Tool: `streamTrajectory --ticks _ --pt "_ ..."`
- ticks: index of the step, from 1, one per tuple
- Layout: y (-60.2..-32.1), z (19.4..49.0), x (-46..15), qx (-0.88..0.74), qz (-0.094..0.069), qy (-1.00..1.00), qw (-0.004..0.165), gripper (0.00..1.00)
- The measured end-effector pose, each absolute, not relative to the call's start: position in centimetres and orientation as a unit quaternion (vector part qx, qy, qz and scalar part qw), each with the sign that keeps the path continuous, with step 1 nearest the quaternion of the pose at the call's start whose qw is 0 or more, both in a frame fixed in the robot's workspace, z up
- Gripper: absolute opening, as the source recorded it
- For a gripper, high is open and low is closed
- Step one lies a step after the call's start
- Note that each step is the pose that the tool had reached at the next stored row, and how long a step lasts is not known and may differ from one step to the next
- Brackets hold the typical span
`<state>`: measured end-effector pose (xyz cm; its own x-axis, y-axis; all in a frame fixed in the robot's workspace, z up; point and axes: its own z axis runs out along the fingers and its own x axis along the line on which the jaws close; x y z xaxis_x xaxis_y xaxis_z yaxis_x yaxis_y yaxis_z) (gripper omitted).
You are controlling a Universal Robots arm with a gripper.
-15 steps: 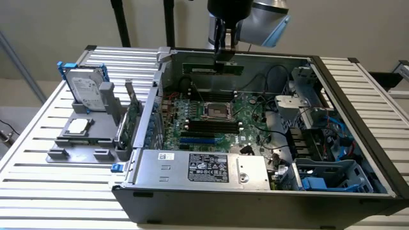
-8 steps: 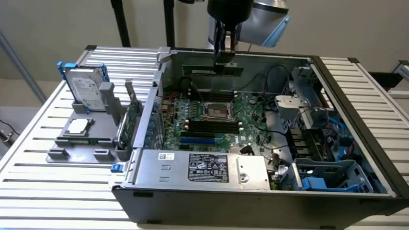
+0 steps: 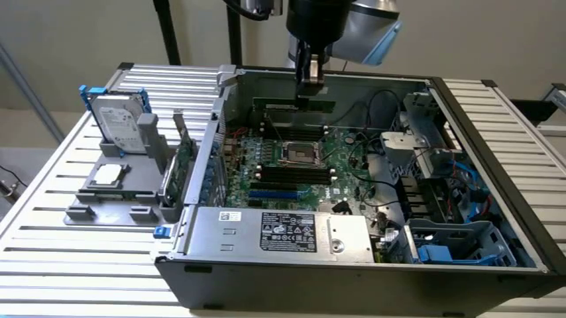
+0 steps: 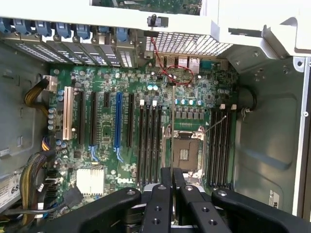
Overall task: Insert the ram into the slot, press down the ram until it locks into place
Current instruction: 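Insert the ram into the slot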
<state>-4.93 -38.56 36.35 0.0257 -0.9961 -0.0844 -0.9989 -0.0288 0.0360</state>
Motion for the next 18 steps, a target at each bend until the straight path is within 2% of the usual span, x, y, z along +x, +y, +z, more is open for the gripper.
streamTrajectory --ticks 18 --pt "-38.6 33.2 -4.6 -0.701 0.040 0.712 0.015 0.13"
